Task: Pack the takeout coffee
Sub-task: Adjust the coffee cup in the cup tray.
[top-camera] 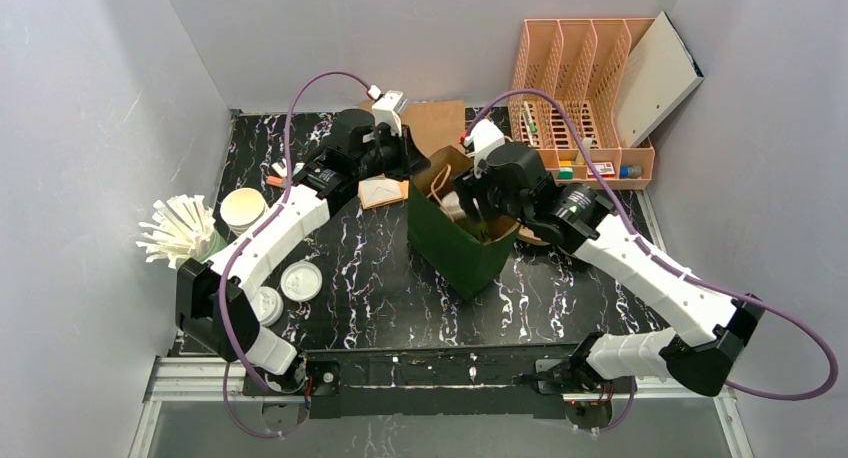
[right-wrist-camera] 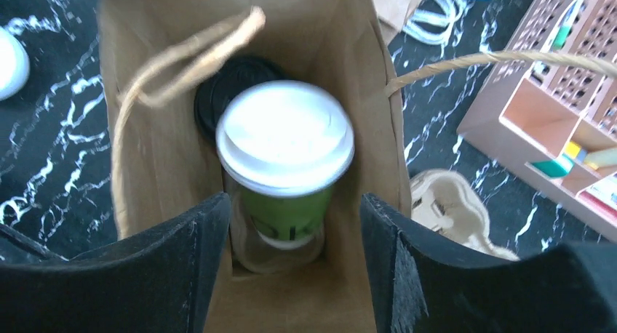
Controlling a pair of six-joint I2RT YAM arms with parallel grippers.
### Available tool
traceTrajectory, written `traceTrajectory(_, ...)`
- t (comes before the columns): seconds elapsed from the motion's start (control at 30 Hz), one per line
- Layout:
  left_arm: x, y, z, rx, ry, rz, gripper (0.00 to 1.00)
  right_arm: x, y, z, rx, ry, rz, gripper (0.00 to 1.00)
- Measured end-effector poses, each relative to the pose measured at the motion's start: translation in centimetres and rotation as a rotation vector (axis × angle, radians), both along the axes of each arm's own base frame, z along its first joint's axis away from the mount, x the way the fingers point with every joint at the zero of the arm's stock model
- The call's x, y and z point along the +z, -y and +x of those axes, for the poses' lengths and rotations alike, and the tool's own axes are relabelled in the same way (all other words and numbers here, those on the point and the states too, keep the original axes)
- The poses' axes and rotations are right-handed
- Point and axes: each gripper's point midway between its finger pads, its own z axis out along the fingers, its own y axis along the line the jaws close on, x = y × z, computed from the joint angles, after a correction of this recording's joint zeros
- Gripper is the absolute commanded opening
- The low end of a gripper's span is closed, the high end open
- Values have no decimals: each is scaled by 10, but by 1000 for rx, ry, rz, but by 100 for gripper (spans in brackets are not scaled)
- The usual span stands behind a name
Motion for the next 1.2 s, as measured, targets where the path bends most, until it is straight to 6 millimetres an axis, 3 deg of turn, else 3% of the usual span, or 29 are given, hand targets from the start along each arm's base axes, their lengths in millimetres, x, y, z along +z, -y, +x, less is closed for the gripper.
traceTrajectory(0.27, -5, -4, 3, 36, -16, 9, 0, 66, -2, 10, 17, 179, 105, 66)
traceTrajectory(0.4, -6, -4, 3, 39, -7, -3, 0, 77, 0, 13, -2, 201, 117, 59)
traceTrajectory(0.57, 2, -5, -3, 23, 29, -33, 0, 59, -13, 14, -14, 110, 122, 47)
traceTrajectory(0.8, 36, -1, -6, -7, 129, -101, 0, 34, -26, -4, 50, -13, 146, 21)
traceTrajectory(0.97, 50, 1, -8, -27, 170, -131, 0, 11, -22, -19, 79, -75, 134, 5)
traceTrajectory(1.03, 54, 2, -9, -30, 182, -139, 0, -2, -21, -23, 83, -103, 117, 5)
traceTrajectory(1.1, 56, 2, -9, -34, 189, -144, 0, -15, -18, -25, 81, -126, 97, 11)
traceTrajectory(1.2, 58, 2, -11, -40, 192, -148, 0, -35, -15, -29, 76, -162, 68, 33)
